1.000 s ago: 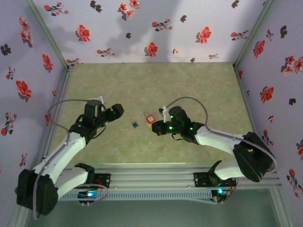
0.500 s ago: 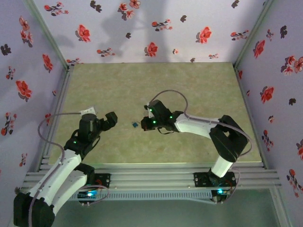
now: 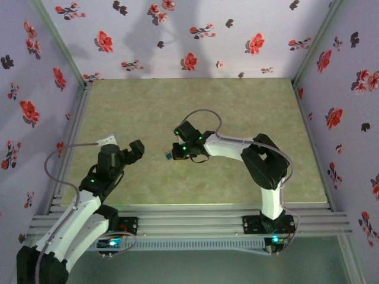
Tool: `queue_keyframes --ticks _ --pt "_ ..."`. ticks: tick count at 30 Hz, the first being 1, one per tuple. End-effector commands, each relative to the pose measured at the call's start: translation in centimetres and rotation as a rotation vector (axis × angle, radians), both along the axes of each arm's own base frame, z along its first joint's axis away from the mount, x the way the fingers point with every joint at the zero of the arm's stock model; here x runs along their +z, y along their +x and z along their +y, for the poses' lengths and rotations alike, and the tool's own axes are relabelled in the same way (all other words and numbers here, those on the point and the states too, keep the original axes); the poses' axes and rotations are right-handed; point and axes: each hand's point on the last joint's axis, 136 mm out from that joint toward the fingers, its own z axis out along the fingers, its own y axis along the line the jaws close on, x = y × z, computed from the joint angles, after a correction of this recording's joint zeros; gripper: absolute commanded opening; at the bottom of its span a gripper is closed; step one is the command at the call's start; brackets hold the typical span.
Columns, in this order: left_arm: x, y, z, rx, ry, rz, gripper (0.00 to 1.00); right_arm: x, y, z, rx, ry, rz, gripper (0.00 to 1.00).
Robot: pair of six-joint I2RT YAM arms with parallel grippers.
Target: Lock with the key
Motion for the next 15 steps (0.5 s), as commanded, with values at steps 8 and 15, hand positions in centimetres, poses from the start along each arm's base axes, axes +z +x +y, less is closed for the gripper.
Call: queue_keyframes --ticks 8,15 --pt "-0.3 0.0 0.8 0.029 0.027 -0.006 1.0 -1.8 1.4 -0.5 -0.004 -0.06 0.028 0.0" --pt "-0.4 0.0 0.9 0.035 0.03 -0.006 1.0 -2.2 1.7 -0.5 0.006 -0.083 0.031 0.0"
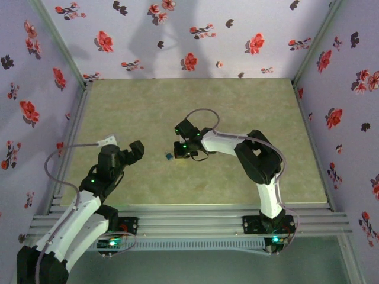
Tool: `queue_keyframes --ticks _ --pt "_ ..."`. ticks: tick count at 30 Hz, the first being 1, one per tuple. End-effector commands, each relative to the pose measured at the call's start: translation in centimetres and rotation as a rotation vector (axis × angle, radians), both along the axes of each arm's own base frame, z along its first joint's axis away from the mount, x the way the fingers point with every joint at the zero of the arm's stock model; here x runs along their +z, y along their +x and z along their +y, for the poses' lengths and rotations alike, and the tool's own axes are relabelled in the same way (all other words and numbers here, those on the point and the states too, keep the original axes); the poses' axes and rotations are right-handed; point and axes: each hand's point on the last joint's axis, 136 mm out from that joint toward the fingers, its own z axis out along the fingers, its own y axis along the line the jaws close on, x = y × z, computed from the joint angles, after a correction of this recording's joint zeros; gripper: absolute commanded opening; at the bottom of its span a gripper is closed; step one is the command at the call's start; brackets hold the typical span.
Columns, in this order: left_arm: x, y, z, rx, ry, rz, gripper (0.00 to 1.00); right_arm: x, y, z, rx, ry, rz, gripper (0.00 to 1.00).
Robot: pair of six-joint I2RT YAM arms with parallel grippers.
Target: Lock with the key
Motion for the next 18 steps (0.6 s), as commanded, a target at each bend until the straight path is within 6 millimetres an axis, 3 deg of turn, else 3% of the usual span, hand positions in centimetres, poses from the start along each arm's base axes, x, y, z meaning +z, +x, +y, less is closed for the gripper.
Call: queue_keyframes --ticks 1,12,18 --pt "-0.09 0.05 0.91 0.035 0.028 -0.012 1.0 -0.07 0.55 -0.05 0.014 -0.026 -0.009 0.0" --pt "-0.08 0.06 0.9 0.034 0.03 -0.014 1.0 -0.6 0.7 -0.18 0.027 -0.062 0.0 0.0" --pt "-0.1 0.06 0.92 0.034 0.03 -0.014 1.0 -0.44 0.58 -0.14 0.038 -0.068 0.0 0.06"
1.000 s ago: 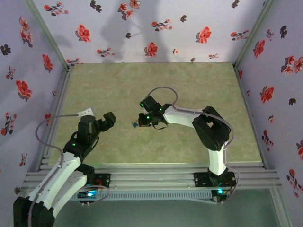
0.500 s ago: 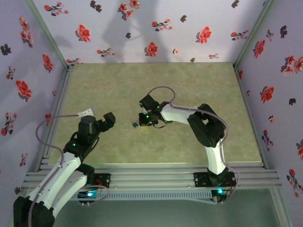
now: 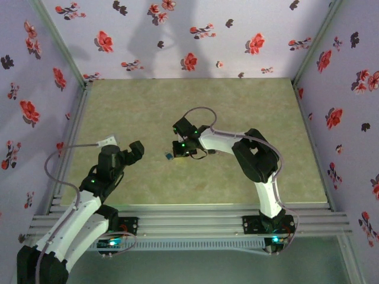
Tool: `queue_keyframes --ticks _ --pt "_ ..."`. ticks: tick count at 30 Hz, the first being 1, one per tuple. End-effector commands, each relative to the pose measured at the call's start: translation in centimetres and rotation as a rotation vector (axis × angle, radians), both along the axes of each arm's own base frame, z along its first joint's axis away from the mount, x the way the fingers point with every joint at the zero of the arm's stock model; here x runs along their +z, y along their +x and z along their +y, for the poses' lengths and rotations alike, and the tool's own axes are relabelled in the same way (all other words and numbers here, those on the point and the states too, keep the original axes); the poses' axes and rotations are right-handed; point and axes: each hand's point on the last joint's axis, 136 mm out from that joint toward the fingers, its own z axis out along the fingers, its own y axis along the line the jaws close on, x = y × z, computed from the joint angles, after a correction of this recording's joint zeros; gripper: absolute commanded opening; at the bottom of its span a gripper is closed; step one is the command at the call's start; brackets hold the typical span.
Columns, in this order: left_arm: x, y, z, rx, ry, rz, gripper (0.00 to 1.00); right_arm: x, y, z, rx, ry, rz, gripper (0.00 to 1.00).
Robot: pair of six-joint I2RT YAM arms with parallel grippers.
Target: Lock with the key
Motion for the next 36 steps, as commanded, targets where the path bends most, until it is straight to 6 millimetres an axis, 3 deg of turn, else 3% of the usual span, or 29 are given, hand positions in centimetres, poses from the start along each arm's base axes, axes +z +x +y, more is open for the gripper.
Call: queue_keyframes --ticks 1,12,22,28,36 --pt "0.1 0.1 0.7 0.024 0.021 -0.016 1.0 -0.1 0.2 -0.4 0.009 -0.036 -0.004 0.07" --pt "0.0 0.1 0.8 0.027 0.024 -0.015 1.0 0.7 0.1 -0.5 0.022 -0.045 -0.026 0.17" --pt "0.1 0.1 0.8 0.03 0.027 -0.016 1.0 2.7 0.1 -0.2 0.049 -0.044 -0.07 0.26" --pt "0.0 0.1 0.9 0.032 0.03 -0.015 1.0 5.1 -0.6 0.6 0.093 -0.021 -0.111 0.37" --pt "-0.2 0.1 1.0 0.039 0.035 -0.015 1.0 10.0 -1.3 0.0 0.123 0.005 -0.226 0.62"
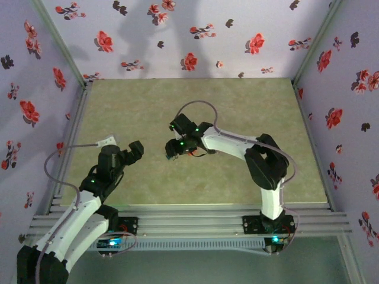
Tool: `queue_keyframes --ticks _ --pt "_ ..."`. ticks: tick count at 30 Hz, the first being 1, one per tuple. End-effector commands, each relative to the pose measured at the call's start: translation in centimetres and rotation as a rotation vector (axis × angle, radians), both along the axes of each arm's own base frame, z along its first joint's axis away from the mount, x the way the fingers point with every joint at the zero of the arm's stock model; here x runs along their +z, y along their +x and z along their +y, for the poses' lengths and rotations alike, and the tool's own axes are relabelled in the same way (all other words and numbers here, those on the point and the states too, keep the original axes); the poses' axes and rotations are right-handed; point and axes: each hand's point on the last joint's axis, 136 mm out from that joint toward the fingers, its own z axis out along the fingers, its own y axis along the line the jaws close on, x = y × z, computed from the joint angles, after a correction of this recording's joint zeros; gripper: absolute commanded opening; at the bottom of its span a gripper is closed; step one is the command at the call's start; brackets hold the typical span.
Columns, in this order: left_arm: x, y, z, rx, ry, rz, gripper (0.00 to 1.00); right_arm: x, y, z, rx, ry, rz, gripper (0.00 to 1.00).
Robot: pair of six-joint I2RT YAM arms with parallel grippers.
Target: Lock with the key
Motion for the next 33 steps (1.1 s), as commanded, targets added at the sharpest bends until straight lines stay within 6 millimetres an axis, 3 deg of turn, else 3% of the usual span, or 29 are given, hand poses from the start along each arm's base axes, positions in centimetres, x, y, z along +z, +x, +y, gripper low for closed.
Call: queue_keyframes --ticks 1,6,8,16,20,27,33 --pt "-0.1 0.1 0.8 0.028 0.029 -0.014 1.0 3.7 0.0 -0.5 0.018 0.015 -0.098 0.67" --pt "-0.2 0.1 0.9 0.033 0.033 -0.015 1.0 6.9 -0.4 -2.1 0.025 0.05 -0.235 0.86" --pt "-0.5 0.1 1.1 0.041 0.038 -0.012 1.0 8.6 -0.6 -3.2 0.021 0.084 -0.311 0.99" --pt "-0.8 0.6 1.4 0.08 0.039 0.003 1.0 12.4 -1.8 -8.9 -0.051 0.123 -0.561 0.99" --pt "-1.1 0.7 2.3 0.168 -0.006 0.013 1.0 13.2 -1.8 -12.2 -0.126 0.087 -0.676 0.99" --pt "-0.1 1.0 4.1 0.276 0.022 -0.024 1.0 12.6 -1.6 -17.5 -0.254 0.0 -0.864 0.99" --pt "2.2 1.6 3.6 0.279 -0.065 -0.134 1.0 13.3 -0.8 -22.3 -0.455 -0.031 -1.029 0.99"
